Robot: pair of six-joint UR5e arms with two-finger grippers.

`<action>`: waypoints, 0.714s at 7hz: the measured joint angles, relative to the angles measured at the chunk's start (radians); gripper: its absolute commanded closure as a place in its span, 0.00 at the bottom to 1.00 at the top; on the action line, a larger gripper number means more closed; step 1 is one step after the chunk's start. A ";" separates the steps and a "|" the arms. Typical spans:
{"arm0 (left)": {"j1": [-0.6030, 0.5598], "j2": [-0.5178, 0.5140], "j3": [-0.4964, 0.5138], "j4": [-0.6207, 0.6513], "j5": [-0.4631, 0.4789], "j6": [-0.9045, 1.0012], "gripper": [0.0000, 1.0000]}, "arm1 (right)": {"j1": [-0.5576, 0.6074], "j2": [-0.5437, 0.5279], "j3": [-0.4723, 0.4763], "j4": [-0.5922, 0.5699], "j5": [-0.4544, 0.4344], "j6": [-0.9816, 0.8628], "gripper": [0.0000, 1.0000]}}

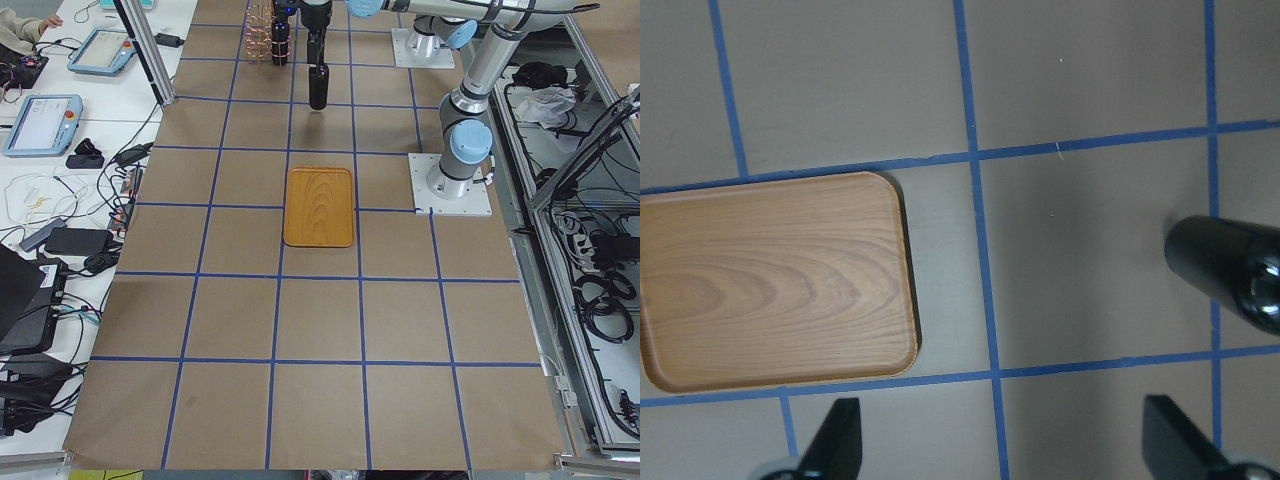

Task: Take wine from basket and place on tray
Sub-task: 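Carry the bottle toward the tray and set it upright on the table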

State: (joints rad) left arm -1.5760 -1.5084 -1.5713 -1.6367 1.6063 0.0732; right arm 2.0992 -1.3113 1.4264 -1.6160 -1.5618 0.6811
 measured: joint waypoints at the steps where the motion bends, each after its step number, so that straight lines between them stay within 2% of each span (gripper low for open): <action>1: 0.032 0.002 0.001 -0.005 0.005 0.014 0.00 | 0.014 -0.010 0.006 0.019 0.003 0.003 0.80; 4: 0.059 0.012 -0.003 -0.021 0.009 0.022 0.00 | 0.070 -0.022 0.039 0.014 0.005 0.015 0.78; 5: 0.059 0.016 -0.004 -0.022 0.009 0.018 0.00 | 0.080 -0.024 0.050 0.006 0.004 0.016 0.69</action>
State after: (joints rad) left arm -1.5169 -1.4926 -1.5758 -1.6591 1.6151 0.0915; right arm 2.1789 -1.3352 1.4768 -1.6099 -1.5573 0.6970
